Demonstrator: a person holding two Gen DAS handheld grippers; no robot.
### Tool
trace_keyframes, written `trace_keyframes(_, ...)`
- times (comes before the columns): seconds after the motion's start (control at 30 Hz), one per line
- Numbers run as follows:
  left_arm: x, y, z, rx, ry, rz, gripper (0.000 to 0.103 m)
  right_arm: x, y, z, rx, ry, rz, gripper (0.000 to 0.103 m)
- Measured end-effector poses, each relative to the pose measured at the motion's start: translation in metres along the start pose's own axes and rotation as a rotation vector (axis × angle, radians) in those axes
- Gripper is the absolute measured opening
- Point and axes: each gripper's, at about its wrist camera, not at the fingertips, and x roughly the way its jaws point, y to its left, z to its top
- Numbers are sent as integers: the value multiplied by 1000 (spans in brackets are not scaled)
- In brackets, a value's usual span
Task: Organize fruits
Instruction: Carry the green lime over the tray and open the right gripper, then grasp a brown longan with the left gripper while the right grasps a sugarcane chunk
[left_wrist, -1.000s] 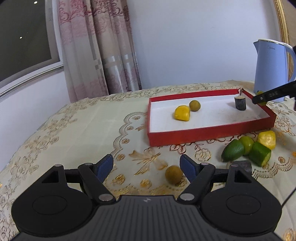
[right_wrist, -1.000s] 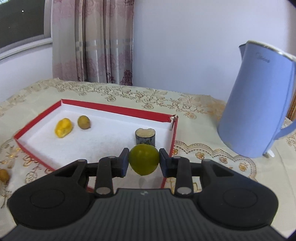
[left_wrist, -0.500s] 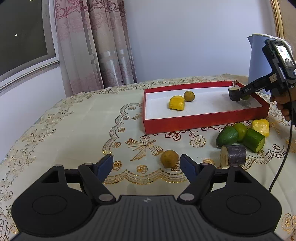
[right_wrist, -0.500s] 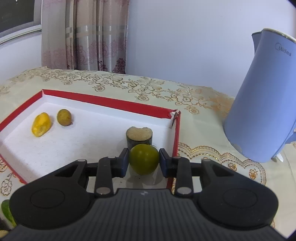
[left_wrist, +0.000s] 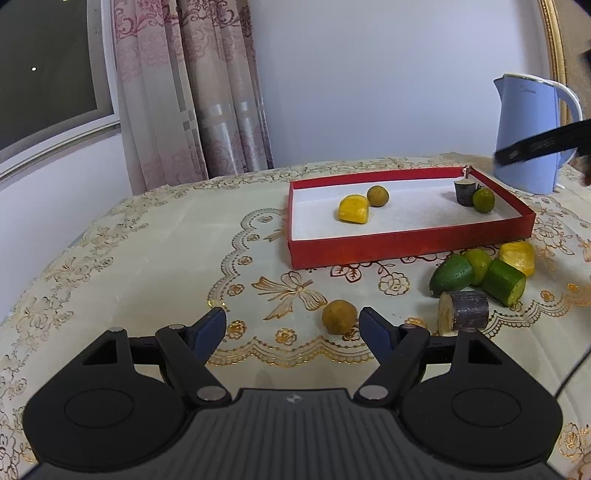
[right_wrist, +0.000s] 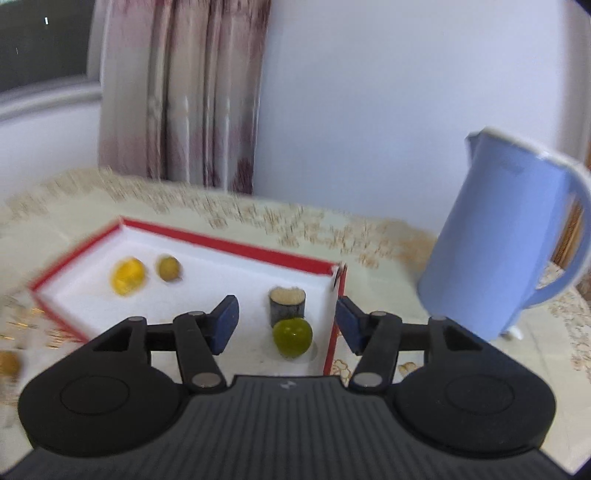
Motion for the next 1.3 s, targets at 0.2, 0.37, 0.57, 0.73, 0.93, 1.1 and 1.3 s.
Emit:
trace_keyframes(0.2,6,-8,-1,-6,25,-46,79,-76,7,-35,123,-143,24,65)
trace_keyframes(0.37,9,-11,1,-19,37,-63,79,-74,24,-55,77,-84,84,65)
trace_keyframes(0.57,14,-12,3,-17,44,-49,79,-76,46,-70,-18,-33,129,65)
trace_keyframes(0.73,21,-15,5,11,49,-49,79,-79,61,-83,-36,4,176,64)
trace_keyframes(0.93,32,-15,5,33,62,-66,79,-84,73,-87,-77,8,196,64)
trace_keyframes(1.1,38,-12,6,10,79,-122,79,-84,74,-87,-79,6,186,64)
trace_keyframes(1.3,45,-10,11,17,82,-141,79,-83,75,-88,-85,8,192,65)
